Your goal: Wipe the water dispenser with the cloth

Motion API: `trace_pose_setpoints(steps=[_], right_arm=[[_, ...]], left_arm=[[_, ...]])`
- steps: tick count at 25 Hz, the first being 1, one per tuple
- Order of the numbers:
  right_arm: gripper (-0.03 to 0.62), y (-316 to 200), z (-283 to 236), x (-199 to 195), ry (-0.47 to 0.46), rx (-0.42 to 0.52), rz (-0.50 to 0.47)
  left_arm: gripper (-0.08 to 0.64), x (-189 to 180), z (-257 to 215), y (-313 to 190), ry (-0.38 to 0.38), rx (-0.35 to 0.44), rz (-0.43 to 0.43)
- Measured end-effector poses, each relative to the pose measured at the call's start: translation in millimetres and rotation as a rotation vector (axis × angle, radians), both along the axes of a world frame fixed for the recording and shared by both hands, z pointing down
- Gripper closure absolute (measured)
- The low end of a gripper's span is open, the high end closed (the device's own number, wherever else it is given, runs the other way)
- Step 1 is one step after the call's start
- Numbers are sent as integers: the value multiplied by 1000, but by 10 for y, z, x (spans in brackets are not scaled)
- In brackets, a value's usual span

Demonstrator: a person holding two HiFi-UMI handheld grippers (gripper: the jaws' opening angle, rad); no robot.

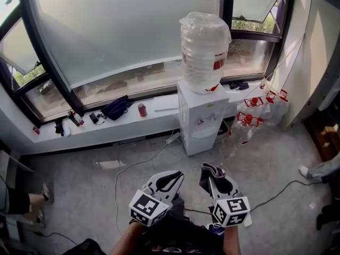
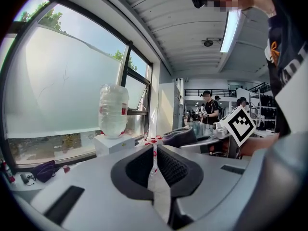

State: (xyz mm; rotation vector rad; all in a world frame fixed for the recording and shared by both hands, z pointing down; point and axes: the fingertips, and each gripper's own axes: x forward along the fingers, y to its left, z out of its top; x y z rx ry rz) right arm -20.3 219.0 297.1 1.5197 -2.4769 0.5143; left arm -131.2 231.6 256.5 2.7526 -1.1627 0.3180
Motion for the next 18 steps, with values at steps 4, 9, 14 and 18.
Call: trace_pose_setpoints(steps=[4,9,14,18], right_arm=[[489,-79,91,38,-21,-23,-1],[489,-301,201,81,-25,-43,13],[489,-677,241,67,5,-48,16],[489,-1127,290,54,47,-52,27]], left_arm=[[537,58,50,-77,-22,-16,6],[537,119,175,-265,-42,-41,31],[537,118,230,-720,-32,-42,40],[537,90,250,-1183,-25,-35,56]])
